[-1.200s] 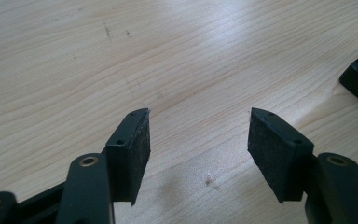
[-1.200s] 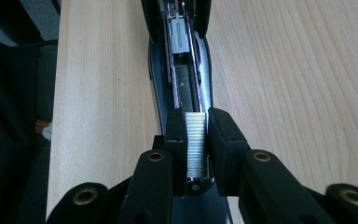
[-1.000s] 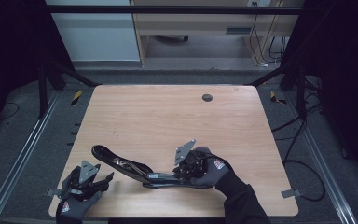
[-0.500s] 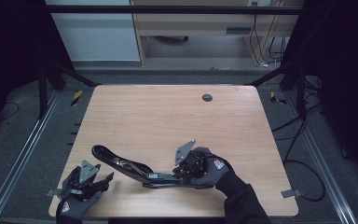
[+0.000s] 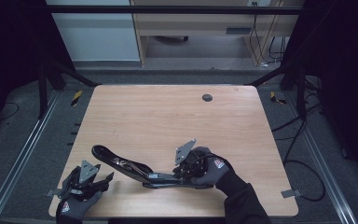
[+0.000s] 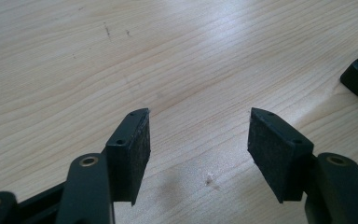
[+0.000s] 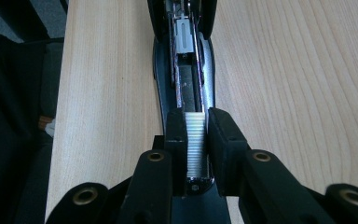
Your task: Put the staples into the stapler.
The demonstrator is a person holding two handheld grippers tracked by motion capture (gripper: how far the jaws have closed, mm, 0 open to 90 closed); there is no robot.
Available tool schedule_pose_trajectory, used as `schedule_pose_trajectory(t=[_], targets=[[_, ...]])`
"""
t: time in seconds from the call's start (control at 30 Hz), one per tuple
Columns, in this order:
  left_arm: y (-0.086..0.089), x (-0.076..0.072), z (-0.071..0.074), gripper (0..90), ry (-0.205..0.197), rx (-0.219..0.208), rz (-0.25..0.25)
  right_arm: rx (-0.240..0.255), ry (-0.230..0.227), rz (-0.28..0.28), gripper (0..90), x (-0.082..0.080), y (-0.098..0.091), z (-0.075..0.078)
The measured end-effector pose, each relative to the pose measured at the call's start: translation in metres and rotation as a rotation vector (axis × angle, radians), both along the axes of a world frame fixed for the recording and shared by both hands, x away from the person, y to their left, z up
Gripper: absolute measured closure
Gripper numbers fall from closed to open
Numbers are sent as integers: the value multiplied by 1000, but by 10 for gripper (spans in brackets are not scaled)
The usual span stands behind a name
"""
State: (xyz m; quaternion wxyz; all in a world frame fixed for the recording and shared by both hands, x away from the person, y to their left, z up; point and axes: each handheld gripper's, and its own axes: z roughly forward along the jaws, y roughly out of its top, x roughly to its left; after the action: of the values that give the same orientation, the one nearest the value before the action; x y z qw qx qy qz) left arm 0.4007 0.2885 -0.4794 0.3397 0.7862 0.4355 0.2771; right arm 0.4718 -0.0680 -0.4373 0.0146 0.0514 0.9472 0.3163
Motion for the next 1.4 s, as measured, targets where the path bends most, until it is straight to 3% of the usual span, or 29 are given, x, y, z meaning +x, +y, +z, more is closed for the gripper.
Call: schedule_pose_trajectory(t=[1.4], targets=[[0,0,0,390,0,1,0,-10,-3,-14,784,-1,1,1]])
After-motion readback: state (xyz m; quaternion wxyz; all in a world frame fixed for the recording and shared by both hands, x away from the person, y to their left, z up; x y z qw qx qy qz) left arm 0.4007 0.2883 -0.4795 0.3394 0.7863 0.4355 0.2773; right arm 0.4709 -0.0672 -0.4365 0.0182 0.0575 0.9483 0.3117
